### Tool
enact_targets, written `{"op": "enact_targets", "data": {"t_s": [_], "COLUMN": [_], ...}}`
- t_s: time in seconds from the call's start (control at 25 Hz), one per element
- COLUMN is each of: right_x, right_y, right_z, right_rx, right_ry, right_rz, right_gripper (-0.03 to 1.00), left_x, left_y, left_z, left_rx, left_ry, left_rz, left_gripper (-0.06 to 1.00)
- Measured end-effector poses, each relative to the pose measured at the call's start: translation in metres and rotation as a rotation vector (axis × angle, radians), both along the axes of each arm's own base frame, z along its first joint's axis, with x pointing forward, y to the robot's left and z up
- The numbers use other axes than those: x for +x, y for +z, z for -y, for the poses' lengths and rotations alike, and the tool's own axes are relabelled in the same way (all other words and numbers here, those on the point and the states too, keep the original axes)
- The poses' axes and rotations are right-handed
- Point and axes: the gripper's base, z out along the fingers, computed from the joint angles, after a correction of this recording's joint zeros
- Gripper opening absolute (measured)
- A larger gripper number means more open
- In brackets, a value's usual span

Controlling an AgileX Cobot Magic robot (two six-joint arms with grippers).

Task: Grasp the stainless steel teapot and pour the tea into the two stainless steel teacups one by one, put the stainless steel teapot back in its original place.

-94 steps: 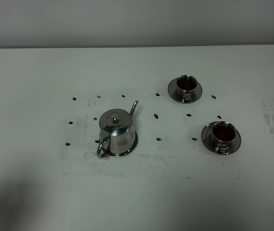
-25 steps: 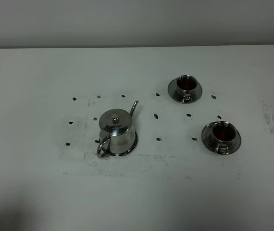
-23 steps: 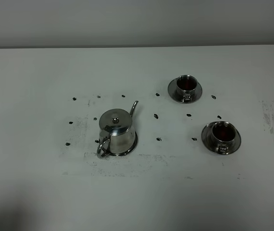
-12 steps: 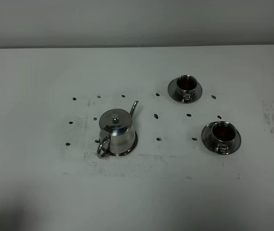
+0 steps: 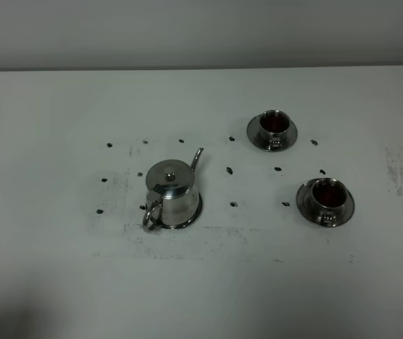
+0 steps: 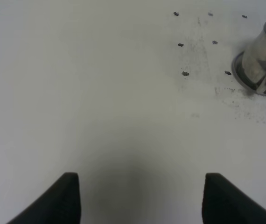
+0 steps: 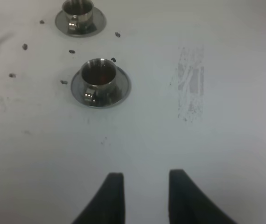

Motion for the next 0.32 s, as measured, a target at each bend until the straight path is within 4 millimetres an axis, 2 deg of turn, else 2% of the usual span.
{"op": "enact_targets", "data": {"t_s": [0.32], "right_x": [0.0], "right_y": [0.0], "right_z": [0.0], "right_rx": [0.0], "right_ry": [0.0], "right_rz": [0.0], "right_gripper": [0.23], "left_x": [0.0], "left_y": [0.0], "left_z": [0.0], "left_rx": [0.0], "left_ry": [0.0], "left_rz": [0.0], "left_gripper": [0.54]}}
